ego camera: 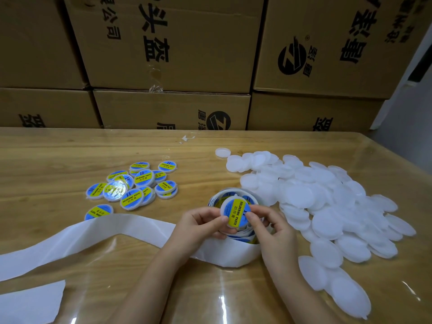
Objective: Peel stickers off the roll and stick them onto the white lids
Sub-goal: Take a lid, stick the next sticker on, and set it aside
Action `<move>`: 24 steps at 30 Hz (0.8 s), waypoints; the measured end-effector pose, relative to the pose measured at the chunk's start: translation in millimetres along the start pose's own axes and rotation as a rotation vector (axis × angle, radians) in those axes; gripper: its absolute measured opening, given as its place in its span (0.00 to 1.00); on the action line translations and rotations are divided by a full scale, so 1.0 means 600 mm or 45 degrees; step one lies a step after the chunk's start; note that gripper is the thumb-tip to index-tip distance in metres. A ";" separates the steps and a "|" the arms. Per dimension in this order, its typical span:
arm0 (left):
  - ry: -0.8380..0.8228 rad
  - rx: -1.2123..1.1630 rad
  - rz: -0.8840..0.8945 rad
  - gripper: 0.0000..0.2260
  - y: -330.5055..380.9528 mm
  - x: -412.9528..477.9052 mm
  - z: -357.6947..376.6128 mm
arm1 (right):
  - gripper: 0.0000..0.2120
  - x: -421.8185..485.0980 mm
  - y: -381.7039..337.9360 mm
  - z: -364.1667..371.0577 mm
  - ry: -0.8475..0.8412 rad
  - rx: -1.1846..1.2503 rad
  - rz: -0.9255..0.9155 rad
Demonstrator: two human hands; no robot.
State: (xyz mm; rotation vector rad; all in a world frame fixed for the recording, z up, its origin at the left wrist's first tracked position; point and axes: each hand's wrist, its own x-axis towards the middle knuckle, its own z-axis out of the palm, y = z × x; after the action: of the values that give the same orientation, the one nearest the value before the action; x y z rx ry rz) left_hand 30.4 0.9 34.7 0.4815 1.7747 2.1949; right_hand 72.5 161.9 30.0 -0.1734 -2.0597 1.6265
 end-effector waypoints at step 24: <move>-0.012 0.123 0.053 0.04 0.007 -0.006 0.004 | 0.09 -0.005 0.008 0.009 0.247 -0.740 -0.522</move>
State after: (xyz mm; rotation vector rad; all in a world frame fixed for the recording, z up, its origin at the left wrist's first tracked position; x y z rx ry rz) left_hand 34.7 0.9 38.8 0.5541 1.8887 2.1379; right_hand 71.9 157.4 23.6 -0.0918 -2.1800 0.7206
